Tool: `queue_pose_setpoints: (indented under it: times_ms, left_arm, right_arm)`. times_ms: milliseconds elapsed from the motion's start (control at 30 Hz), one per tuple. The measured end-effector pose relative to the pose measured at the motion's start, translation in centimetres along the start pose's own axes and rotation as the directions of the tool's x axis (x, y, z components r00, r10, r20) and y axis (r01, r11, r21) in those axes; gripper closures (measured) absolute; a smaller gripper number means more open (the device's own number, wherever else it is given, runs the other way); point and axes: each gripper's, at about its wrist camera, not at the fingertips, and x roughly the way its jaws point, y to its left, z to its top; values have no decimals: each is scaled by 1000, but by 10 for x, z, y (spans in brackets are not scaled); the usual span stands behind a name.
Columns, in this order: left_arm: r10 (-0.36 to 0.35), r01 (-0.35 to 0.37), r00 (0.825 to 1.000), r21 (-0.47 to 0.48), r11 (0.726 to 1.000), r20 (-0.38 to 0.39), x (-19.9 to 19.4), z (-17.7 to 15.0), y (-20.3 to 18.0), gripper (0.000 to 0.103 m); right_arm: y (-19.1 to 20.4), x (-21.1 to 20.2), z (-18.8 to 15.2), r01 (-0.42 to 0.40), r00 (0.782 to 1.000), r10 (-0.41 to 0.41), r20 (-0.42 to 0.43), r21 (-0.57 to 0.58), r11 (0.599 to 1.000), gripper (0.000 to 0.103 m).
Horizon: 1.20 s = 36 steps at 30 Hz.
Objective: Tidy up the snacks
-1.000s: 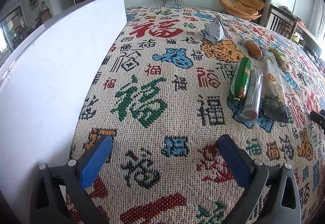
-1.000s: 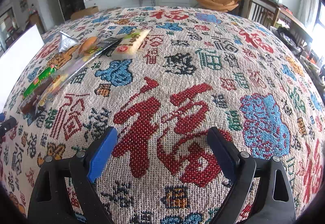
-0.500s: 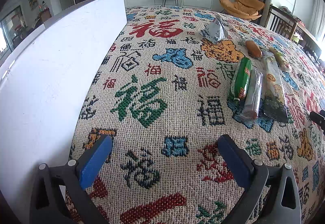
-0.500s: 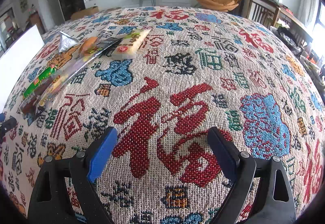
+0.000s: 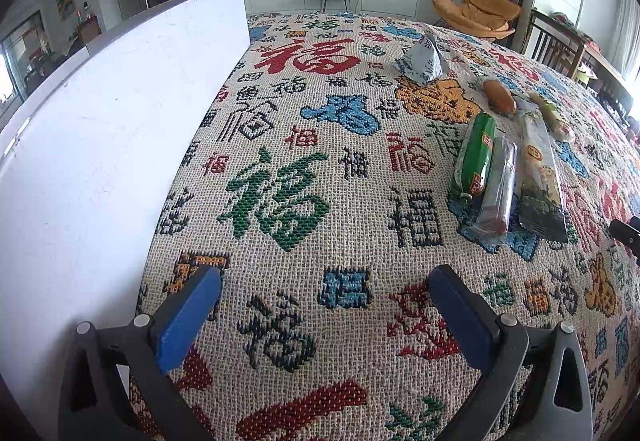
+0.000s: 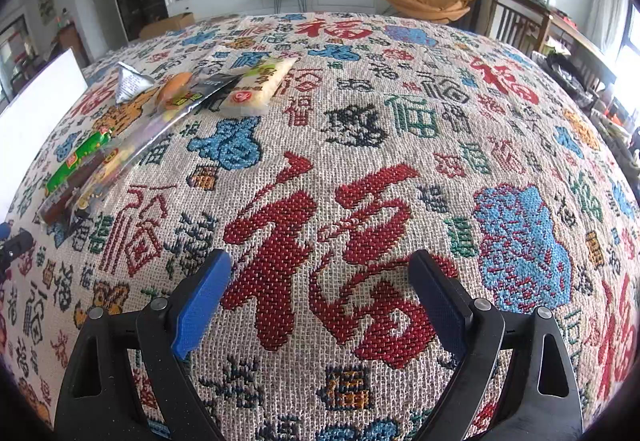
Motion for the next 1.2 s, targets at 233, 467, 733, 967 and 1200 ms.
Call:
queue_pose_setpoints:
  times_ms: [233, 467, 733, 967, 1200]
  left_arm:
    - [-13, 14, 999, 11, 1000, -50, 2, 6, 2, 0]
    - [-221, 221, 975, -8, 975, -6, -16, 53, -11, 0]
    - [-173, 193, 979, 217, 957, -112, 30, 95, -77, 21]
    - [-171, 183, 979, 117, 976, -107, 47, 109, -54, 22]
    - [-160, 192, 976, 250, 949, -145, 51, 90, -69, 23]
  right_arm:
    - [0, 0, 0, -1, 1000, 1, 0, 1, 1000, 10]
    - [0, 0, 0, 0, 1000, 0, 0, 1, 1000, 10]
    - [0, 0, 0, 0, 1000, 0, 0, 2, 1000, 10]
    - [0, 0, 0, 0, 1000, 0, 0, 2, 1000, 10]
    - [0, 0, 0, 0, 1000, 0, 0, 3, 1000, 10]
